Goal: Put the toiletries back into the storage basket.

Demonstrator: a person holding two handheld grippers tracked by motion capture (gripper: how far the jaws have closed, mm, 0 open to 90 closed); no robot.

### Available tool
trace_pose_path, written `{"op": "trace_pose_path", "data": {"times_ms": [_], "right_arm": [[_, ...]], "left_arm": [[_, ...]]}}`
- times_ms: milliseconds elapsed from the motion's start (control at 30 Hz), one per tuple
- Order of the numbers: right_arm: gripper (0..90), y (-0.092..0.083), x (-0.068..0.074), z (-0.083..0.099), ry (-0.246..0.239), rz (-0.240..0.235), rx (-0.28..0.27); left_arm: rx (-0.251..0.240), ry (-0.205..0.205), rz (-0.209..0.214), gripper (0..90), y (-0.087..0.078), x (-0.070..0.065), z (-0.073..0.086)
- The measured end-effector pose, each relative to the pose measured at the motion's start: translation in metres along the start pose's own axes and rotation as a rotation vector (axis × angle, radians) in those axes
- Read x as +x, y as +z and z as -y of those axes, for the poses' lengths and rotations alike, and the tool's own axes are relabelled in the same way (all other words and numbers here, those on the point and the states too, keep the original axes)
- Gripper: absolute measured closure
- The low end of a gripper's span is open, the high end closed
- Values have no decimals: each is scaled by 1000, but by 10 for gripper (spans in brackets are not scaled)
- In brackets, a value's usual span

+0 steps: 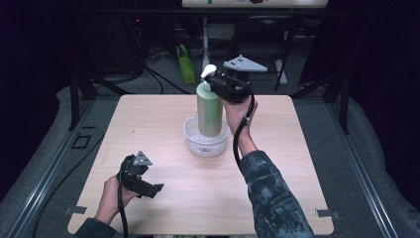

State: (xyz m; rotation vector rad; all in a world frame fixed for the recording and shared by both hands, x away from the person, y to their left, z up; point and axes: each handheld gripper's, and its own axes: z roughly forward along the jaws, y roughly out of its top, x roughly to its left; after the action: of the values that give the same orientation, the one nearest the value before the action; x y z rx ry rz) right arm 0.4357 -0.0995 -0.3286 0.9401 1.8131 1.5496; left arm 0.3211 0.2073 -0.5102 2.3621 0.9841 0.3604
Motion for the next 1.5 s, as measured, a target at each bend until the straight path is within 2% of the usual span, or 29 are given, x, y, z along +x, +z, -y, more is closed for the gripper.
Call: {"op": "trace_pose_path", "data": {"times_ms": [767,1200,1500], "right_arm": [[681,12,4,32,12,-12,40],[681,18,0,52,41,4,68],[681,21,1,59,28,7,89]], "left_arm": [[4,8,2,0,0,-1,0],[9,14,-1,0,0,-1,0],[6,15,-1,0,0,-2,0]]}}
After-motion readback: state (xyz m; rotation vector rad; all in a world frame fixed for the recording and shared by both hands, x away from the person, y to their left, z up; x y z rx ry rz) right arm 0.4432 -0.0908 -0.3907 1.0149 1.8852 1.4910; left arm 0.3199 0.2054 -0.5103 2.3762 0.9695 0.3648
